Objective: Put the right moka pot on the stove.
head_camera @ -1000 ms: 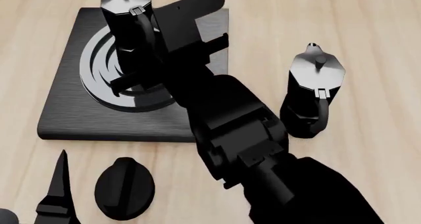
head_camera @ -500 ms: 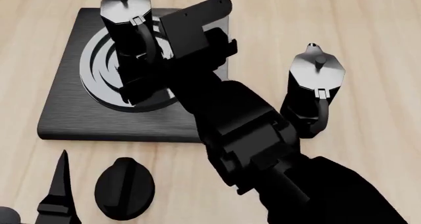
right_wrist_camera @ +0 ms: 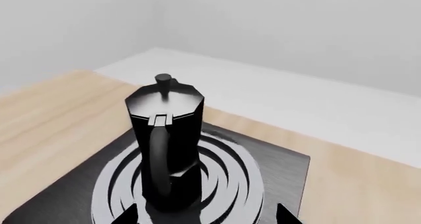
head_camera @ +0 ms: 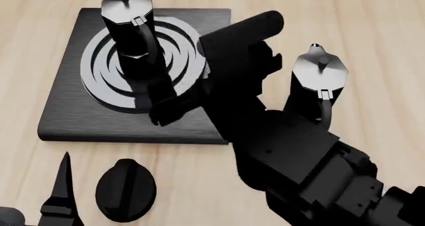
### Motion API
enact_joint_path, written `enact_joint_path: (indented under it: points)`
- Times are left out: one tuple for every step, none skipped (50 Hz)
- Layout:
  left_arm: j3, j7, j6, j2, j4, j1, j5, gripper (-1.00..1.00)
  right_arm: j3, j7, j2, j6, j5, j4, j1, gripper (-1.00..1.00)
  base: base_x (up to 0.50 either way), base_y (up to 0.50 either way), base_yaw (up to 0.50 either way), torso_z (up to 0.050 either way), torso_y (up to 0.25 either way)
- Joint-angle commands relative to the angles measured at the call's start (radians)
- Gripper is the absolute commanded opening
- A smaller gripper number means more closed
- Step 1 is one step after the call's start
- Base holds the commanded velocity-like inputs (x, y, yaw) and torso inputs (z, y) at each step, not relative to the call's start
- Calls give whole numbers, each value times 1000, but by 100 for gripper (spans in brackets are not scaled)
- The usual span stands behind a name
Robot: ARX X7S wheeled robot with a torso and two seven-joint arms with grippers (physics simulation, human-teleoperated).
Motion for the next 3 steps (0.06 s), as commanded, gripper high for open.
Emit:
enact_joint_path:
  points:
    - [4, -2, 2, -1, -3, 0, 1, 100, -9, 166, 221, -39, -51, -337, -32, 100, 0, 0, 0, 0, 0]
    - [4, -2, 0, -1, -3, -2, -1, 100, -7, 187, 240, -47, -60, -364, -36, 100, 0, 0, 0, 0, 0]
    - [5, -3, 0, -2, -2, -2, 1, 100, -5, 205, 265, -56, -67, -402, -40, 100, 0, 0, 0, 0, 0]
